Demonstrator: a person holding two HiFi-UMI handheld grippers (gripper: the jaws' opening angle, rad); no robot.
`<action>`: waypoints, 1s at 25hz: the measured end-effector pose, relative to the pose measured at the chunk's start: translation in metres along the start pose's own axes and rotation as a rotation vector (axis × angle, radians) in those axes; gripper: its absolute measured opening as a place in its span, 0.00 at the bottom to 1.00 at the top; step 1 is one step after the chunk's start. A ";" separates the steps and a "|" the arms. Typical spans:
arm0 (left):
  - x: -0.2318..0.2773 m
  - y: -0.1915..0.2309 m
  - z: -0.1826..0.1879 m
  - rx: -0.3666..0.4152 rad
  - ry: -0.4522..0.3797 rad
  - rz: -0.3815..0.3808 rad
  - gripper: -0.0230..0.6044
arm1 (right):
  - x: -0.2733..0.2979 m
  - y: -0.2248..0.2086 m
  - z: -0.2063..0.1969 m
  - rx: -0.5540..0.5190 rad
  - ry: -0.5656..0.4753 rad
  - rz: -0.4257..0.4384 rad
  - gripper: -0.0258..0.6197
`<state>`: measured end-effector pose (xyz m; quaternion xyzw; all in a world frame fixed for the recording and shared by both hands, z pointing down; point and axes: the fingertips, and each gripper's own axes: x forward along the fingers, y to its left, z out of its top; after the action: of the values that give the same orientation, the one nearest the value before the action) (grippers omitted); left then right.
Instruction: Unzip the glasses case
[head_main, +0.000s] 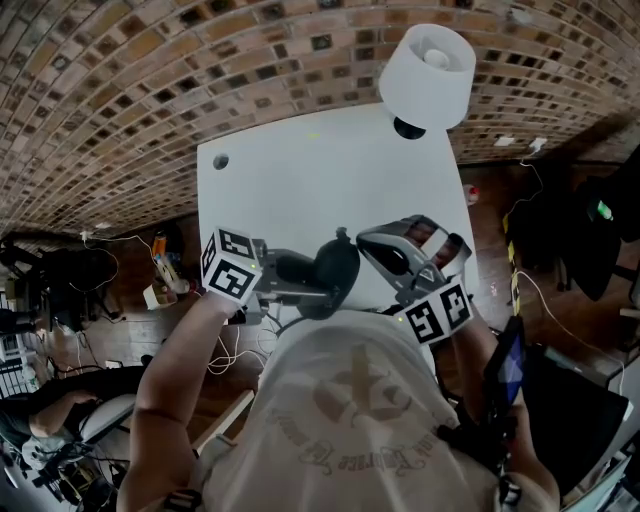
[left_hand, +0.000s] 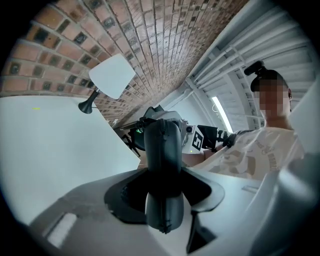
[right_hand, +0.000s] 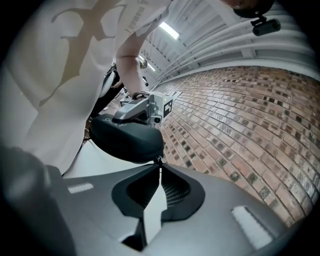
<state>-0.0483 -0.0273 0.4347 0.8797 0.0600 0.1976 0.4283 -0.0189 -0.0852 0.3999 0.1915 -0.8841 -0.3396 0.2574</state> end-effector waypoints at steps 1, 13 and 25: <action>0.001 -0.001 -0.001 0.003 0.009 -0.009 0.36 | 0.000 -0.001 0.002 -0.004 -0.007 -0.001 0.07; 0.002 -0.002 -0.037 0.074 0.403 -0.036 0.37 | 0.002 0.030 0.015 -0.173 -0.030 0.151 0.05; 0.003 0.010 -0.062 0.081 0.745 -0.010 0.37 | 0.012 0.062 0.012 -0.373 0.014 0.287 0.05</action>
<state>-0.0704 0.0124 0.4773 0.7635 0.2238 0.4993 0.3431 -0.0454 -0.0425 0.4394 0.0154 -0.8224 -0.4557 0.3402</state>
